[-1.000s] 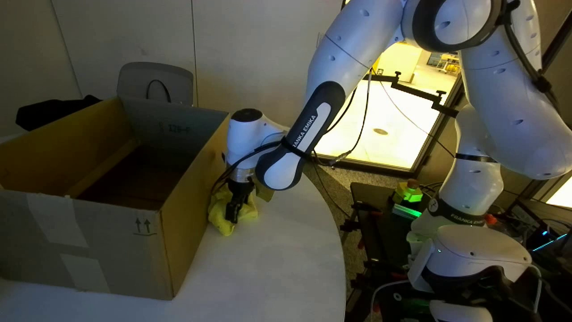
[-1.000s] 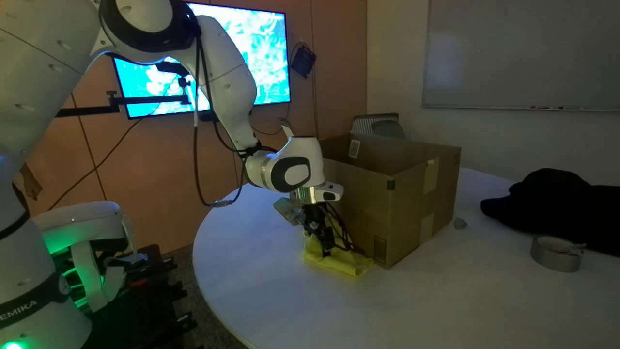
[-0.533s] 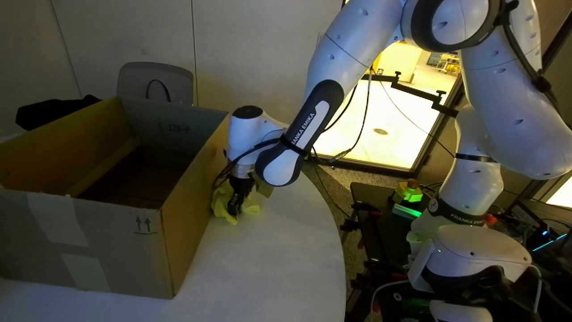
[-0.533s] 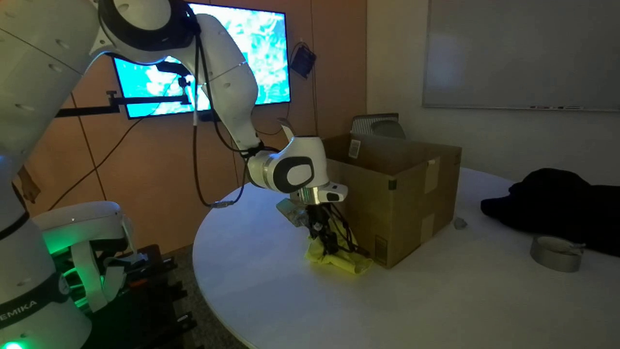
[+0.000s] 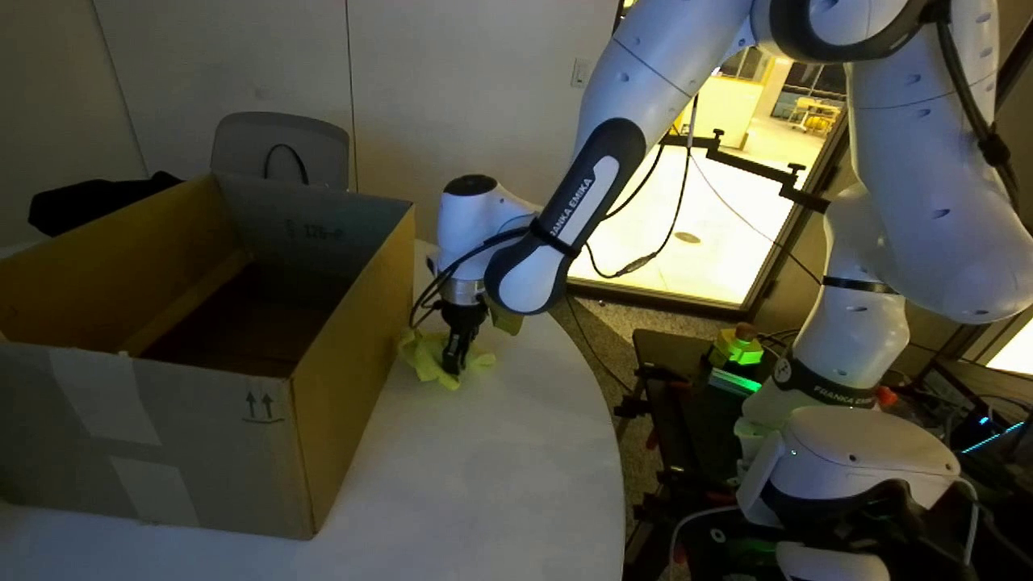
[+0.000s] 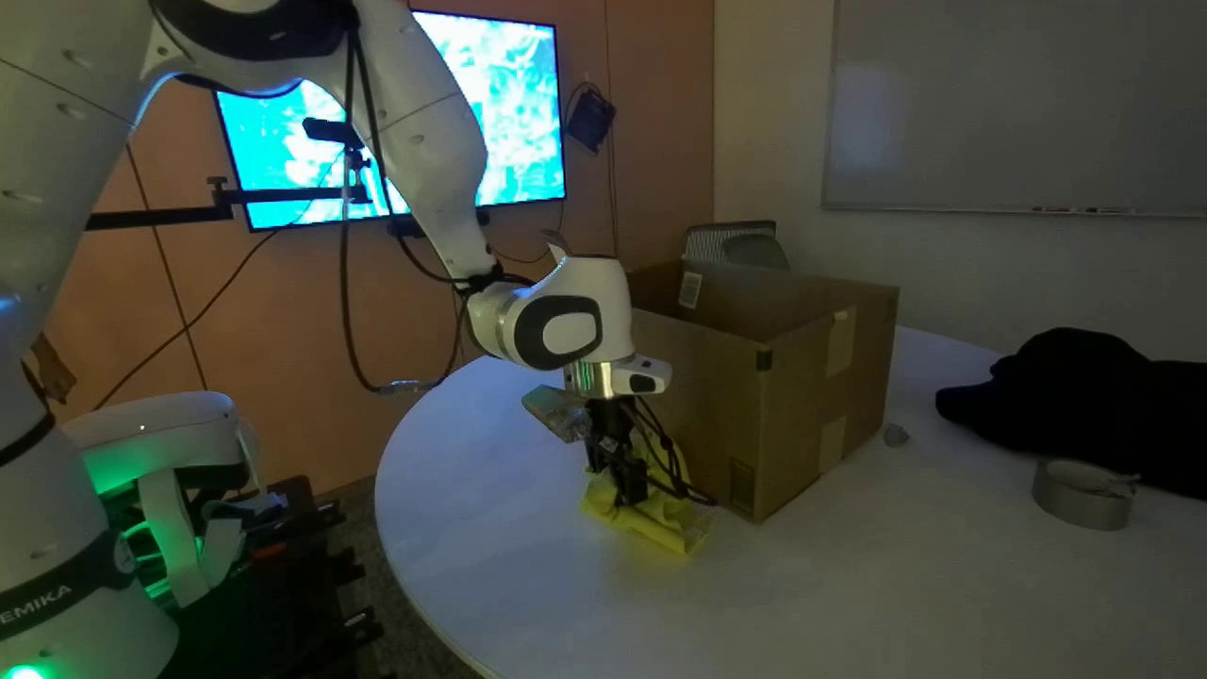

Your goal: Pick up the marker from the table and wrap it on the cloth, then pick up the cloth and put it in the box

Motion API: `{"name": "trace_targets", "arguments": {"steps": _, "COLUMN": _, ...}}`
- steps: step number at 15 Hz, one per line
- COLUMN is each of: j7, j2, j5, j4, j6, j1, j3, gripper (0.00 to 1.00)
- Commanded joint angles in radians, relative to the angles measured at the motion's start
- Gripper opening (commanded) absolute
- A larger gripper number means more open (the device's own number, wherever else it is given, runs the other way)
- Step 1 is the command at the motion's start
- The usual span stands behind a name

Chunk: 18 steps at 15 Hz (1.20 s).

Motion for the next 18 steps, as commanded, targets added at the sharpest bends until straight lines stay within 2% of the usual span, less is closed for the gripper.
{"name": "trace_targets", "arguments": {"steps": 1, "j7": -0.089, "j2": -0.226, "j5": -0.023, "j4": -0.158, "j6": -0.074, "j1": -0.040, "j3": 0.007, "gripper": 0.11}}
{"name": "trace_targets", "arguments": {"steps": 5, "j7": -0.138, "j2": -0.429, "j5": -0.034, "j4": -0.206, "j6": -0.195, "j1": -0.066, "j3": 0.014, "gripper": 0.11}}
{"name": "trace_targets", "arguments": {"steps": 10, "j7": -0.111, "j2": -0.627, "j5": -0.045, "j4": -0.159, "j6": -0.354, "j1": -0.060, "j3": 0.057, "gripper": 0.11}}
{"name": "trace_targets", "arguments": {"steps": 14, "j7": -0.089, "j2": -0.669, "j5": -0.043, "j4": -0.061, "j6": -0.399, "j1": -0.048, "j3": 0.126, "gripper": 0.11}}
{"name": "trace_targets", "arguments": {"steps": 18, "j7": -0.030, "j2": -0.600, "j5": -0.057, "j4": 0.060, "j6": -0.372, "j1": -0.028, "j3": 0.196, "gripper": 0.13}}
